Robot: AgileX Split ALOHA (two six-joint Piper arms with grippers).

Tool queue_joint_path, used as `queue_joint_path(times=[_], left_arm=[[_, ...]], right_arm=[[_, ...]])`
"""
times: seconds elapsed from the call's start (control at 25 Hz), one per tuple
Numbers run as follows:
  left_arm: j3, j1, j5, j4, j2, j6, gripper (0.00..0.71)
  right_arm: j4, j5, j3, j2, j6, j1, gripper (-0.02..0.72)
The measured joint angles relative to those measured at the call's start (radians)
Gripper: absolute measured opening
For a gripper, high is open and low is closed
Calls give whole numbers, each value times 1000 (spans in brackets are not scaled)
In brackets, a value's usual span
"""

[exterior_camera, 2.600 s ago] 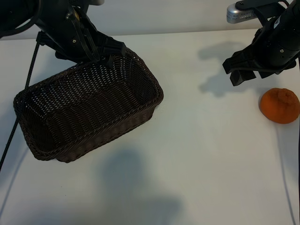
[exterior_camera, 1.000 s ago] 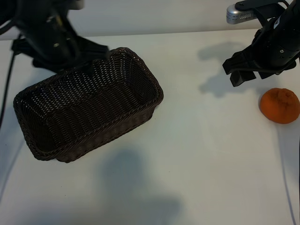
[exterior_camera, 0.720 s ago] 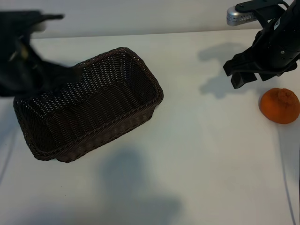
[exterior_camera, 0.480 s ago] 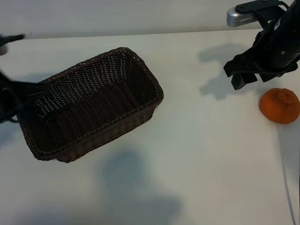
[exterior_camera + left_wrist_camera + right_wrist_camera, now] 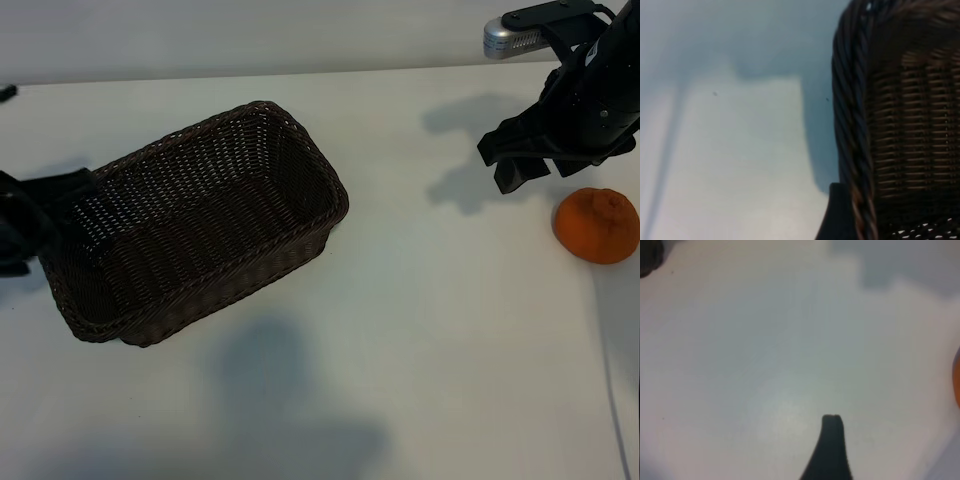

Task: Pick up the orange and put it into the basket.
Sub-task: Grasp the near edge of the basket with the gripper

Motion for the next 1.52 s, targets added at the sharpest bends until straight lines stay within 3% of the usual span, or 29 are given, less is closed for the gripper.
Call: queue_joint_path(times=[0.52, 0.92, 1.52], left_arm=[[1, 0, -14, -7, 116, -2, 588], [1, 0, -86, -3, 244, -8, 588], [1, 0, -130, -3, 286, 3, 588]], right_arm=[[0, 1, 0, 0, -1, 0, 595], [0, 1, 0, 0, -5, 0, 595], [0, 0, 0, 0, -11, 0, 595]])
